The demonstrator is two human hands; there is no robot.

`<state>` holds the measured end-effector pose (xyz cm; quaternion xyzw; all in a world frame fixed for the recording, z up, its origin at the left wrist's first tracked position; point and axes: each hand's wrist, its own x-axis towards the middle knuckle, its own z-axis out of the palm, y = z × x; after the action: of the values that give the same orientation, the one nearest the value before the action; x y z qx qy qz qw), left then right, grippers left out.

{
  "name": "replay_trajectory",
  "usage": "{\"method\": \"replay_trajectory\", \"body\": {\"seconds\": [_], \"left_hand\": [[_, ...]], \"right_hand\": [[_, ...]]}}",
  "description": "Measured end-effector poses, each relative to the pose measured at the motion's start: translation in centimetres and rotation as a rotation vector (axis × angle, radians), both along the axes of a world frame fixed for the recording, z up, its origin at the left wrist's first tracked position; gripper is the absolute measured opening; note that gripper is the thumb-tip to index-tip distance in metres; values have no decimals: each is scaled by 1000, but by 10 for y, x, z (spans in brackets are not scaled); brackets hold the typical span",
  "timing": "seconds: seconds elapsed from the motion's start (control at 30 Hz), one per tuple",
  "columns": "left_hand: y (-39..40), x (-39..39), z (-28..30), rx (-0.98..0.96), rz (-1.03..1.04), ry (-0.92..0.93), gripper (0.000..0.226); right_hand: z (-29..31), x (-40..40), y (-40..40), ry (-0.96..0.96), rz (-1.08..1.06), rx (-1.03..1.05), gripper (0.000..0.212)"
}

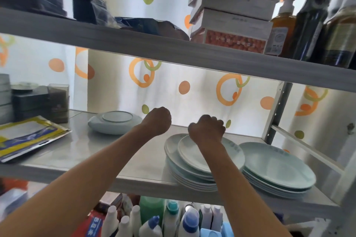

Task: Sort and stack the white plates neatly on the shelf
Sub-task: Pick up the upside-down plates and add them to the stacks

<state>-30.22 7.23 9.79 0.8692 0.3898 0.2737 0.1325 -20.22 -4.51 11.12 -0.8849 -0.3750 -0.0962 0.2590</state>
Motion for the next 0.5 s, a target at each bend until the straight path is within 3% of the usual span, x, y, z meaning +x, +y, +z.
{"method": "replay_trajectory", "body": {"seconds": [0.13, 0.2, 0.27, 0.33, 0.5], "left_hand": [[27, -35, -3, -3, 39, -188, 29], [39, -56, -9, 27, 62, -252, 29], [51, -77, -16, 15, 100, -300, 30], [65, -98, -25, -43, 132, -360, 29], [102, -137, -42, -260, 197, -591, 32]], "right_hand": [[-1, -49, 38, 66, 195, 199, 31], [-1, -71, 55, 218, 285, 294, 15], [0, -90, 69, 371, 364, 372, 28], [-2, -105, 84, 458, 412, 407, 37], [-21, -132, 127, 527, 409, 406, 31]]}}
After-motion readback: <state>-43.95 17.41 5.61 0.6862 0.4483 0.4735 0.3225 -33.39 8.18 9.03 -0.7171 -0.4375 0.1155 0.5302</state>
